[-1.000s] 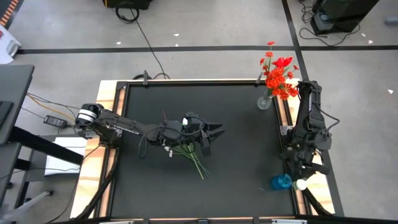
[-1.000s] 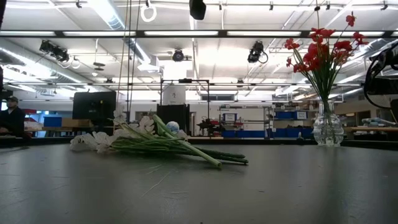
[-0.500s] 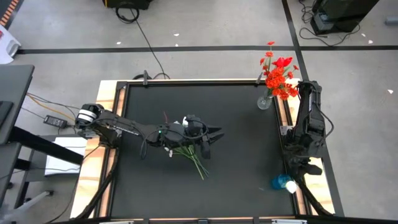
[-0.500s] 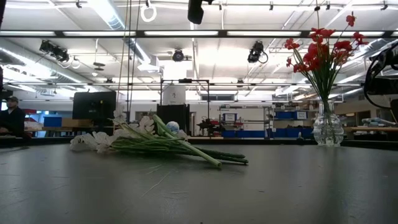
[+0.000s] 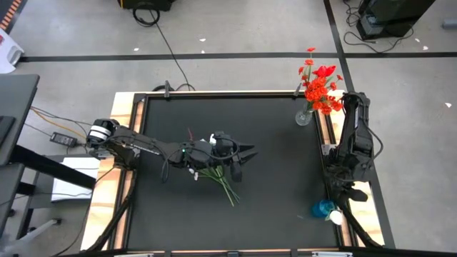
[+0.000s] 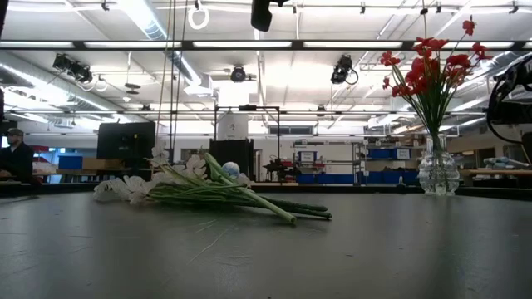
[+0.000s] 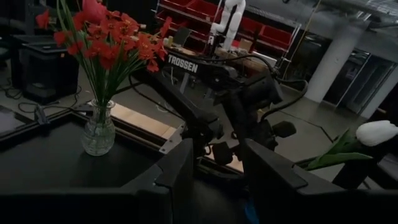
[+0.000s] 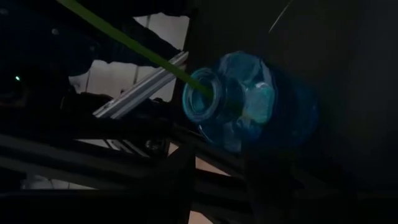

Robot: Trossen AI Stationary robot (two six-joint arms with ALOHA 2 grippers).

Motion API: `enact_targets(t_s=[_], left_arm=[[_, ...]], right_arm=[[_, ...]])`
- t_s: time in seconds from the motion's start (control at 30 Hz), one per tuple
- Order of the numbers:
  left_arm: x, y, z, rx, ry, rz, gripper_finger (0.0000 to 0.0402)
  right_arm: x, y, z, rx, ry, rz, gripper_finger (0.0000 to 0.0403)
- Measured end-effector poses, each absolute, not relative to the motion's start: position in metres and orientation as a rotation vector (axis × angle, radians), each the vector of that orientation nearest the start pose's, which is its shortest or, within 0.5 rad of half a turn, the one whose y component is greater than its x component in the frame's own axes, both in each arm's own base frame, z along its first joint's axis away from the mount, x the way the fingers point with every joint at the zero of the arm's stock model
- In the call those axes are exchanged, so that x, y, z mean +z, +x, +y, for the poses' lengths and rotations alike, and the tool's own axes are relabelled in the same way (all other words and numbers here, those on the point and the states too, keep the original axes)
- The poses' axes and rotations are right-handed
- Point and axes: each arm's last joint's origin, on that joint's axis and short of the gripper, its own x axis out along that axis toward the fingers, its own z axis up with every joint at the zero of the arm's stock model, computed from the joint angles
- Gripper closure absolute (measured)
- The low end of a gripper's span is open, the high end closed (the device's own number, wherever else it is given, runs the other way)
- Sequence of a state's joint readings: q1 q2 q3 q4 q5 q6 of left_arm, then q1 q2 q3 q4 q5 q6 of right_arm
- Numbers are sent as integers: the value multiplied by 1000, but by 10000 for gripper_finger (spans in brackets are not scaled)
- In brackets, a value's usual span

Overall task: Sort flowers into vase by color
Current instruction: Move the blue vase to the left

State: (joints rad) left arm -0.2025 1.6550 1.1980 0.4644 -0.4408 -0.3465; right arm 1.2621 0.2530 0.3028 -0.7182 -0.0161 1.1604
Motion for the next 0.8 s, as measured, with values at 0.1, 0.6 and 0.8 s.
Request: enact_targets(t_s=[0.1,0.6,0.8], left_arm=[[313,377,-63,238,-345,-48,257],[311,379,-56,259,-338,-31,257],[310,379,-56,261,-334,-19,257]], right_arm=[[182,25,81,713,564,1180,265],[181,33,102,691,554,1171,265],[181,37,107,637,564,1100,265]])
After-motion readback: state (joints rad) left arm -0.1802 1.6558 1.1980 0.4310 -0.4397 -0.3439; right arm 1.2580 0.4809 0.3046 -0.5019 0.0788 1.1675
